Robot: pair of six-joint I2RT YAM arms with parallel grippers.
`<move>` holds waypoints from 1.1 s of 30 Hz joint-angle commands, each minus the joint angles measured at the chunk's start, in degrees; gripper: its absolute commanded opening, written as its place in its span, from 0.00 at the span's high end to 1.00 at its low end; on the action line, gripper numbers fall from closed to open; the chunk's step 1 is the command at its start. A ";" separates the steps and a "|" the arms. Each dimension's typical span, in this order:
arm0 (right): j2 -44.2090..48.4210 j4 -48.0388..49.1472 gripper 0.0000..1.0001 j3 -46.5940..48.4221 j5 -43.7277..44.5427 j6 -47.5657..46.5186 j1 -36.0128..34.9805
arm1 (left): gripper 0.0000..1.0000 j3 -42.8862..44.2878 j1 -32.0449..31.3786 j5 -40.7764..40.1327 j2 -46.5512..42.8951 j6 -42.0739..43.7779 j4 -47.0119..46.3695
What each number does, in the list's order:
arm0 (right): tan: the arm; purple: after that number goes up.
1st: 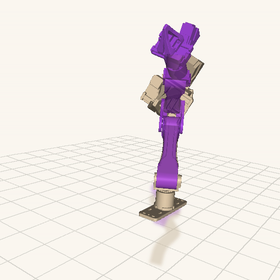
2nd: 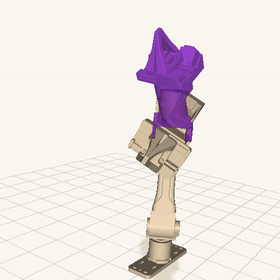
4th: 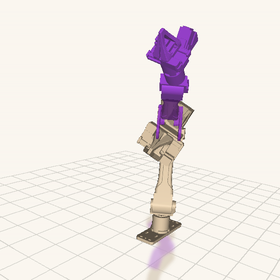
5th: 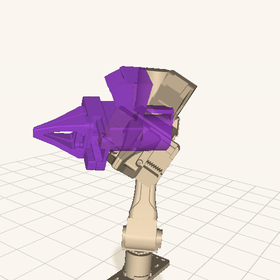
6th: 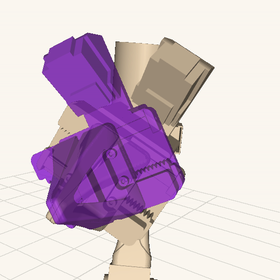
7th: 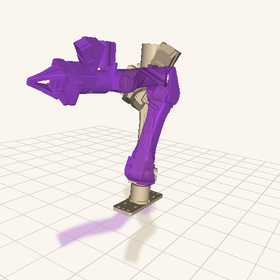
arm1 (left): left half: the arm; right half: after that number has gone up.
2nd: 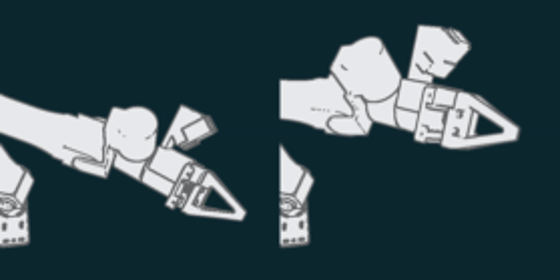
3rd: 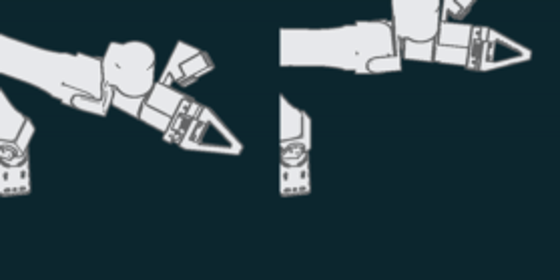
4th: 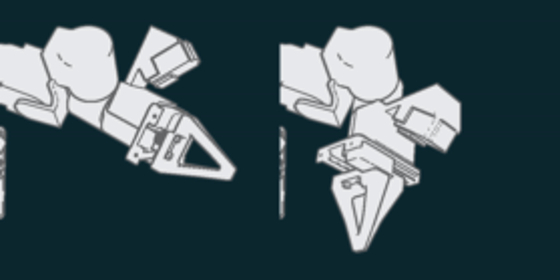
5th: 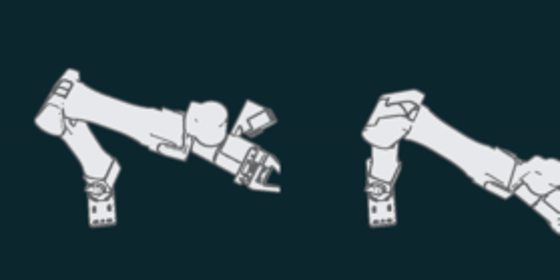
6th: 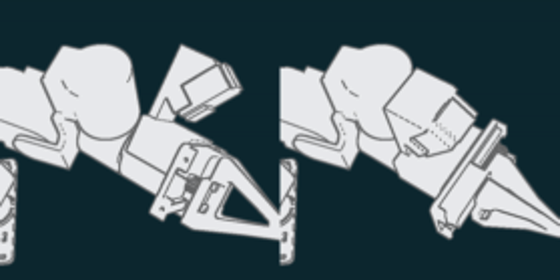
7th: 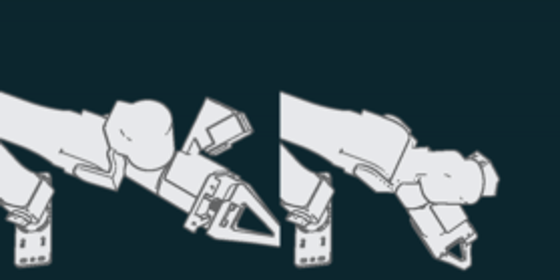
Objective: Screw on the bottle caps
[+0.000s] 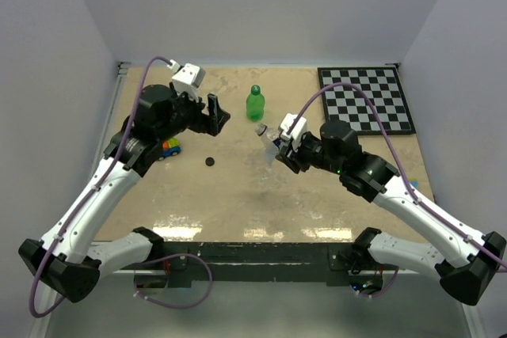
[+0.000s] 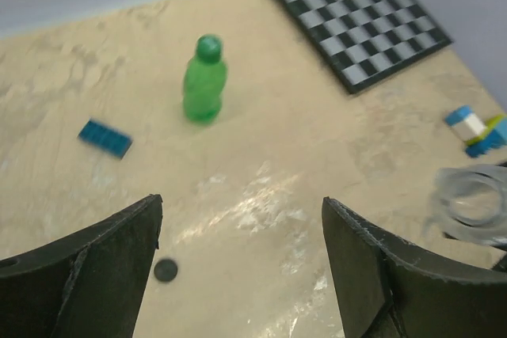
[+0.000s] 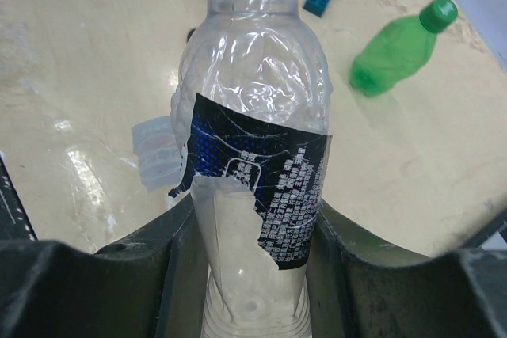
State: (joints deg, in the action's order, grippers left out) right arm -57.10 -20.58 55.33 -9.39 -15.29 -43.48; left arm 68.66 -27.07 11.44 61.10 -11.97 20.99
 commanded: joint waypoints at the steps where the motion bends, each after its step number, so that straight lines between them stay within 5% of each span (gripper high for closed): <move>1: 1.11 -2.62 0.77 2.76 3.68 -2.46 -0.02 | 0.15 -2.74 0.09 -16.09 5.07 -5.25 12.48; 21: 3.05 -2.80 0.77 1.18 4.47 -3.96 -0.02 | 0.34 -6.79 0.44 -19.62 33.81 -4.73 8.36; 33: 2.96 -3.68 0.77 1.18 5.78 -5.19 -0.02 | 0.45 -3.98 0.44 -20.23 40.50 -3.42 9.42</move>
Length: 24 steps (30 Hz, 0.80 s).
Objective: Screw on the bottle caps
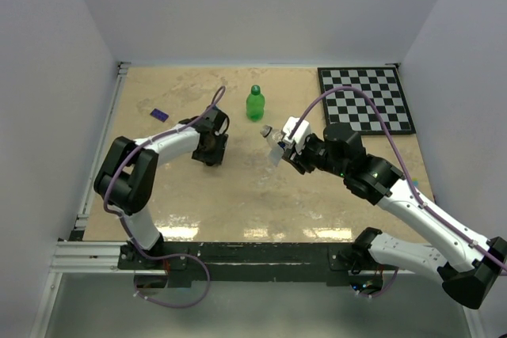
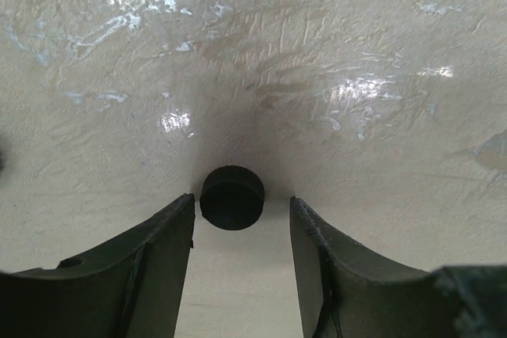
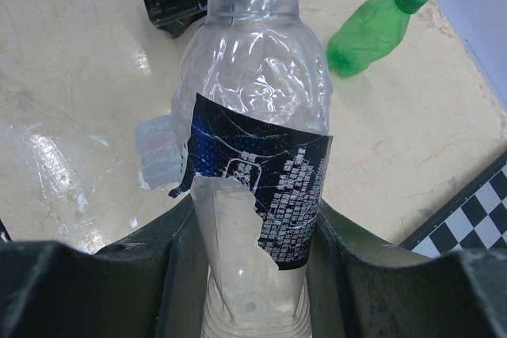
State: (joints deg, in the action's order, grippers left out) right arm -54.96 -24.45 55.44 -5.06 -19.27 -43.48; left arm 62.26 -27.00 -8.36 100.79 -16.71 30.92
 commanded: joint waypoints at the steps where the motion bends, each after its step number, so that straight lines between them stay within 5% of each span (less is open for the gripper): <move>1: 0.73 0.19 0.77 1.07 1.54 -1.39 -0.02 | 0.47 2.60 0.46 -0.43 0.98 1.42 -0.59; 12: -0.06 0.28 0.77 1.43 1.81 -1.91 -0.02 | 0.59 3.92 1.08 0.10 1.16 2.29 1.51; 16: -0.24 0.10 0.77 1.51 1.63 -2.00 -0.02 | 0.72 4.10 1.78 2.20 -0.33 2.82 1.60; 18: -0.32 0.01 0.77 1.77 1.11 -2.18 -0.02 | 0.84 4.19 2.39 4.57 -1.73 3.78 1.25; 24: -1.03 -1.21 0.78 3.44 -0.65 -2.97 -0.02 | 0.94 4.27 5.64 17.30 -8.41 8.96 -0.85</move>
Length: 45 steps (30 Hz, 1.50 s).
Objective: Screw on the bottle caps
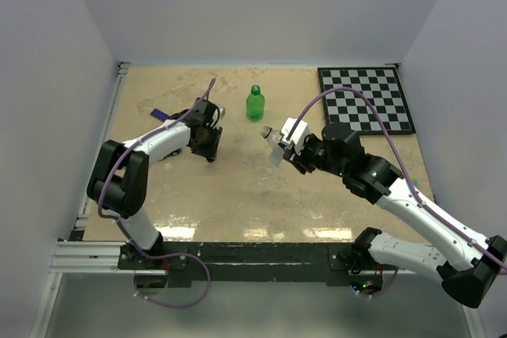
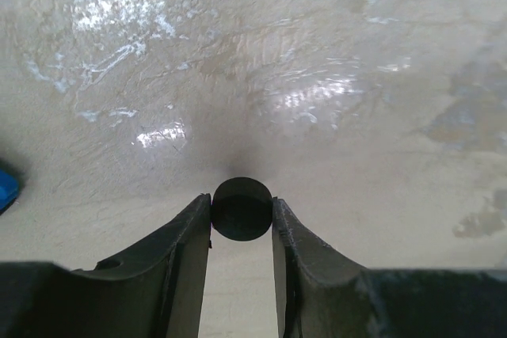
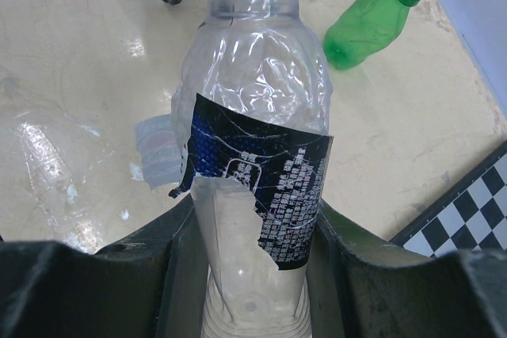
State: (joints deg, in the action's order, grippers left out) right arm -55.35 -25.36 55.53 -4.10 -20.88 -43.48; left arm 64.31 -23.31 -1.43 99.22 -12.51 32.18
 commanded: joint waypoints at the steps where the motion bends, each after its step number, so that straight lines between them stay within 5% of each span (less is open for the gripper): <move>1: -0.72 -0.56 0.78 3.62 -2.14 -1.70 -0.02 | 0.96 2.22 2.30 14.14 -8.50 6.52 -2.91; 12: -5.20 -7.15 0.81 9.33 -13.65 -3.81 -0.11 | 1.00 -0.42 2.74 57.21 -24.34 12.25 -16.10; 19: -6.34 -11.72 0.83 12.23 -14.36 -5.22 -0.11 | 1.00 3.27 2.66 71.20 -25.56 11.73 -16.71; 33: -6.79 -14.36 0.85 13.38 -15.59 -5.40 -0.20 | 1.00 0.90 2.31 74.73 -30.14 0.30 -31.30; 45: -7.14 -14.10 0.86 14.43 -15.33 -5.39 -0.46 | 1.00 5.47 -0.33 71.75 -28.03 8.64 -17.26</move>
State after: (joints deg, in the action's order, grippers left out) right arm -62.39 -39.86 66.89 -18.70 -25.78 -43.53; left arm 66.02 -23.33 71.11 70.39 -8.71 8.82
